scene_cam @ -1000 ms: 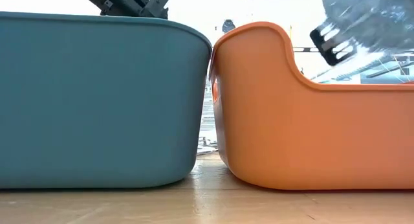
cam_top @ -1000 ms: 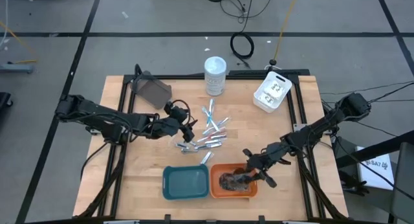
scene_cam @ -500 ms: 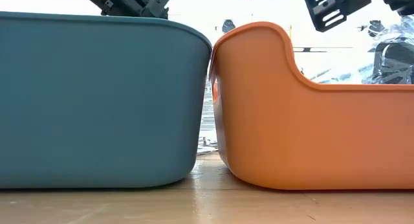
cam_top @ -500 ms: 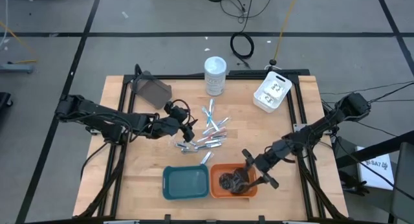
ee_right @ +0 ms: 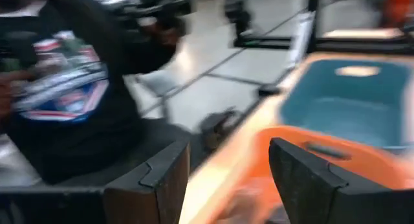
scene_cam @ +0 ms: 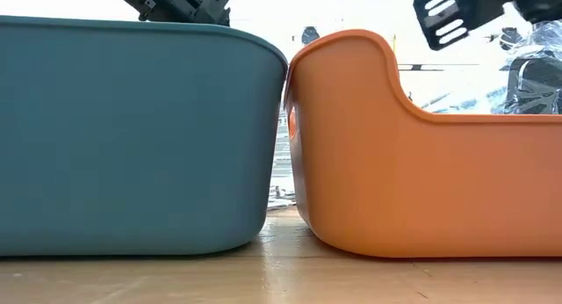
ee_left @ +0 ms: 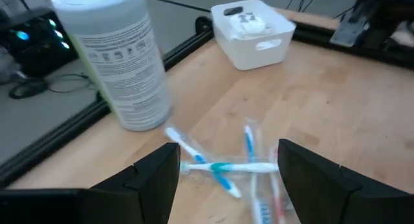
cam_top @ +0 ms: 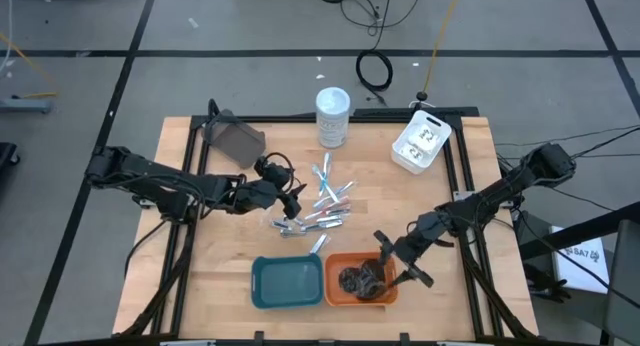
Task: Pick & Place Travel size toiletries
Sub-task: Put the blue toothbrush into the black bin
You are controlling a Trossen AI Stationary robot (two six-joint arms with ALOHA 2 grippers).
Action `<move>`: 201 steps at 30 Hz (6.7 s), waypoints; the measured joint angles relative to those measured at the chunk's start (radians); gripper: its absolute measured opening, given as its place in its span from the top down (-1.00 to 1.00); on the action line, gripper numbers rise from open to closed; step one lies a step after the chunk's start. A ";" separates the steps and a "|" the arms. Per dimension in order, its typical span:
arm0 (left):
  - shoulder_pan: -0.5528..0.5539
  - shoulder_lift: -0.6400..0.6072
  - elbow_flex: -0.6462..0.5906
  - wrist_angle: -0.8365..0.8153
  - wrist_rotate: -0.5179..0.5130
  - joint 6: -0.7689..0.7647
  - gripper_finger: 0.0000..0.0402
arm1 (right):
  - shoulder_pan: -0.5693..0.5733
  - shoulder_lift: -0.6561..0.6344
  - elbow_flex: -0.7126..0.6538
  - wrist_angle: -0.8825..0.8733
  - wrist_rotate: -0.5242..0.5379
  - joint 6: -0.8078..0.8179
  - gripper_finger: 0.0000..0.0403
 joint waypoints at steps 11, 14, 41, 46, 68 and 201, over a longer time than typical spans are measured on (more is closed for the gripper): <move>0.093 0.032 0.000 0.053 0.204 -0.036 -0.26 | -0.183 -0.180 0.000 -0.263 0.483 -0.133 0.02; 0.122 0.083 0.000 0.105 0.229 -0.012 -0.26 | -0.228 -0.228 0.000 -0.312 0.519 -0.178 0.02; 0.257 0.730 0.587 -0.397 0.378 -0.177 -0.26 | -0.362 -0.230 0.000 -0.392 0.509 -0.197 0.05; 0.250 0.728 0.588 -0.542 0.370 -0.242 -0.26 | -0.362 -0.230 0.000 -0.392 0.509 -0.197 0.07; 0.019 0.354 0.552 -0.446 -0.010 0.037 -0.26 | -0.680 0.154 0.066 -0.301 0.111 -0.281 0.09; 0.062 0.152 0.376 0.283 0.120 0.482 0.97 | -0.602 -0.158 -0.252 0.454 0.091 -0.129 0.28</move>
